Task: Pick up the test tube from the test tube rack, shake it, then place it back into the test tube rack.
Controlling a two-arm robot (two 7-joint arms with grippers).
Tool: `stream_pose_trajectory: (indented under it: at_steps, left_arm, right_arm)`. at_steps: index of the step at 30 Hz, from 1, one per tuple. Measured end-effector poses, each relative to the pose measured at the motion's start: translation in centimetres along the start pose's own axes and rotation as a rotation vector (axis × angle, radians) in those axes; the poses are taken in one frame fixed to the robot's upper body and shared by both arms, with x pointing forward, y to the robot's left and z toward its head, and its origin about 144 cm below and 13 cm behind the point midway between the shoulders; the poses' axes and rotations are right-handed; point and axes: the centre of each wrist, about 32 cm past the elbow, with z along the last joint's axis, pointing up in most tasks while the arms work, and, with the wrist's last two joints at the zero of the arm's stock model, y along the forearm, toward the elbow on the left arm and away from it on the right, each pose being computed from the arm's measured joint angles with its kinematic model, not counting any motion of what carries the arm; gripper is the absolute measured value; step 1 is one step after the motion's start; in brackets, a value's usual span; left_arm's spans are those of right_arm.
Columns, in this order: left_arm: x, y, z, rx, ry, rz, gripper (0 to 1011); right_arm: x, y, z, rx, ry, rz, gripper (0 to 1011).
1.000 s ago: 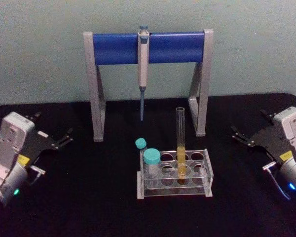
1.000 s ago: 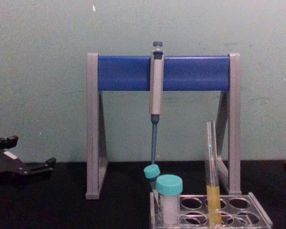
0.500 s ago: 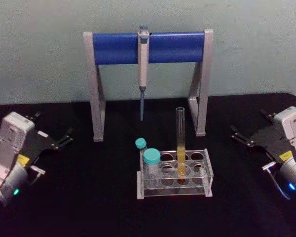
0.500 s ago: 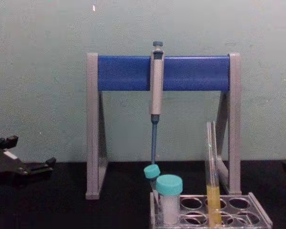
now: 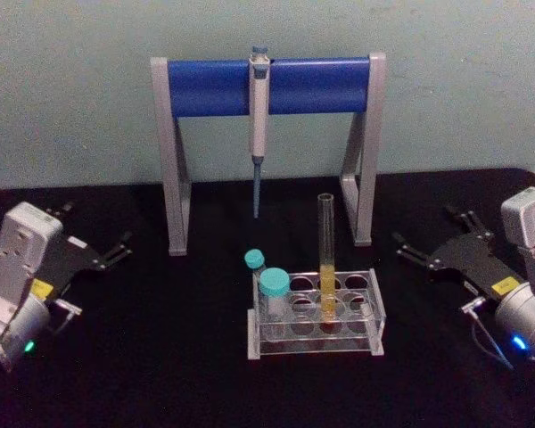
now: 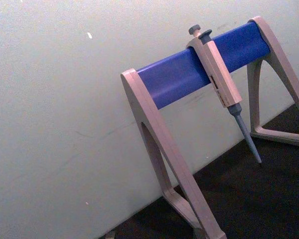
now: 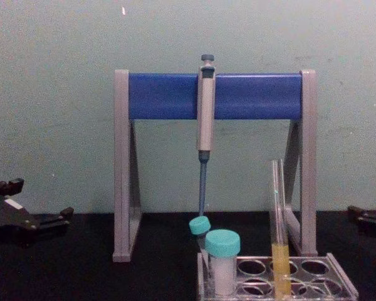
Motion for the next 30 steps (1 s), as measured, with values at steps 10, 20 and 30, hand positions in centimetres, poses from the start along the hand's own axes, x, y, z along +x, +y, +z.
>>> stream_pose_trajectory:
  at_steps: [10, 20, 30]
  left_arm:
    - [0.0, 0.0, 0.0, 0.0, 0.0, 0.0, 1010]
    - [0.0, 0.0, 0.0, 0.0, 0.0, 0.0, 1010]
    - [0.0, 0.0, 0.0, 0.0, 0.0, 0.0, 1010]
  right_arm:
    - [-0.4, -0.3, 1.5, 0.002, 0.125, 0.167, 1000]
    - [0.0, 0.0, 3.0, -0.03, 0.199, 0.32, 1000]
    - [0.3, 1.9, 3.8, -0.072, 0.249, 0.412, 1000]
